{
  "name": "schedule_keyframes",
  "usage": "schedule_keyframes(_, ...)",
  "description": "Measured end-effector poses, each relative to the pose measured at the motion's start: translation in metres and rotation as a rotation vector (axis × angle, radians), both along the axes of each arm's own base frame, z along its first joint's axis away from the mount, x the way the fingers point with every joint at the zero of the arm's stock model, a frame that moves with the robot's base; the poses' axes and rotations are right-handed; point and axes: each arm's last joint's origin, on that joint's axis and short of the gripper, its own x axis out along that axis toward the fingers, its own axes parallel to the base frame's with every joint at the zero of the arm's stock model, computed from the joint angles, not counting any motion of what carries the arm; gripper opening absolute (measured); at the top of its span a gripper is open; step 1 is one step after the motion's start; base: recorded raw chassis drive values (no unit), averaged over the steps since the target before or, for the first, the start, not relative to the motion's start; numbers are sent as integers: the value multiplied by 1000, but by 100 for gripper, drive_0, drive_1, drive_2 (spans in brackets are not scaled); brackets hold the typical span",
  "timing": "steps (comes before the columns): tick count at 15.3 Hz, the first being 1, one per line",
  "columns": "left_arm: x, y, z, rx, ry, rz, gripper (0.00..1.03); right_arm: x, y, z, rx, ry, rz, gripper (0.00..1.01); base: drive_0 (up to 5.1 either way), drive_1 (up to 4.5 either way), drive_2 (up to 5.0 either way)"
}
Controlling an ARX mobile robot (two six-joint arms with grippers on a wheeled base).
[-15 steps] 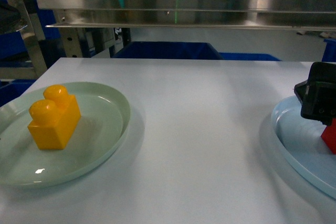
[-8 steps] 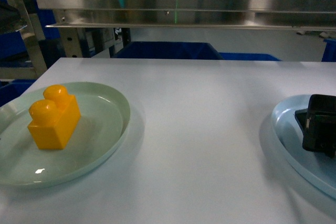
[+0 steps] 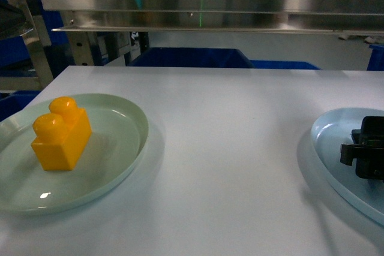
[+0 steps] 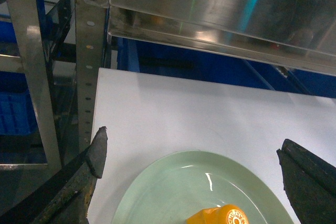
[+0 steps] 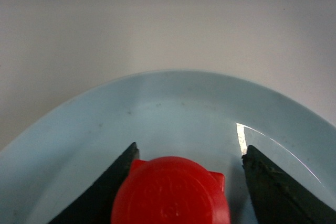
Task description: Sort and place red and yellow blocks in left bins
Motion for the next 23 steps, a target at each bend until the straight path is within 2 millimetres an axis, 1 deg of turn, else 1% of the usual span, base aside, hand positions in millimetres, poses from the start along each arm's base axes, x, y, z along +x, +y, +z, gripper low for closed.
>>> schedule_keyframes(1, 0, 0, 0, 0, 0, 0, 98, 1, 1, 0, 3, -5, 1, 50, 0, 0, 0)
schedule_keyframes(3, 0, 0, 0, 0, 0, 0, 98, 2, 2, 1, 13, -27, -1, 32, 0, 0, 0)
schedule_keyframes(4, 0, 0, 0, 0, 0, 0, 98, 3, 2, 1, 20, -45, -3, 29, 0, 0, 0)
schedule_keyframes(5, 0, 0, 0, 0, 0, 1, 98, 4, 2, 3, 24, -65, -7, 29, 0, 0, 0)
schedule_keyframes(6, 0, 0, 0, 0, 0, 0, 98, 3, 1, 7, 21, -125, -36, 29, 0, 0, 0)
schedule_keyframes(7, 0, 0, 0, 0, 0, 0, 98, 2, 1, 14, 23, -170, -45, 29, 0, 0, 0)
schedule_keyframes(8, 0, 0, 0, 0, 0, 0, 98, -1, -1, 28, 20, -214, -41, 29, 0, 0, 0)
schedule_keyframes(9, 0, 0, 0, 0, 0, 0, 98, -6, -2, 51, 28, -259, -31, 29, 0, 0, 0)
schedule_keyframes(10, 0, 0, 0, 0, 0, 0, 98, -11, -6, 85, 45, -334, -16, 29, 0, 0, 0)
schedule_keyframes(11, 0, 0, 0, 0, 0, 0, 98, -18, -13, 126, 66, -422, 3, 29, 0, 0, 0)
schedule_keyframes(12, 0, 0, 0, 0, 0, 0, 98, -31, -21, 166, 83, -501, 31, 29, 0, 0, 0)
schedule_keyframes(13, 0, 0, 0, 0, 0, 0, 98, -52, -32, 194, 80, -560, 45, 29, 0, 0, 0)
schedule_keyframes(14, 0, 0, 0, 0, 0, 0, 98, -78, -42, 205, 75, -565, 57, 29, 0, 0, 0)
schedule_keyframes(15, 0, 0, 0, 0, 0, 0, 98, -97, -51, 204, 72, -534, 66, 29, 0, 0, 0)
schedule_keyframes(17, 0, 0, 0, 0, 0, -1, 98, -127, -66, 197, 104, -442, 79, 29, 0, 0, 0)
schedule_keyframes(18, 0, 0, 0, 0, 0, 0, 98, -137, -66, 198, 120, -447, 73, 29, 0, 0, 0)
schedule_keyframes(19, 0, 0, 0, 0, 0, 2, 98, -141, -60, 199, 128, -464, 100, 29, 0, 0, 0)
schedule_keyframes(20, 0, 0, 0, 0, 0, 0, 98, -139, -54, 195, 132, -465, 121, 29, 0, 0, 0)
schedule_keyframes(21, 0, 0, 0, 0, 0, -2, 98, -134, -50, 186, 133, -430, 108, 29, 0, 0, 0)
schedule_keyframes(23, 0, 0, 0, 0, 0, 1, 98, -129, -43, 182, 131, -411, 102, 29, 0, 0, 0)
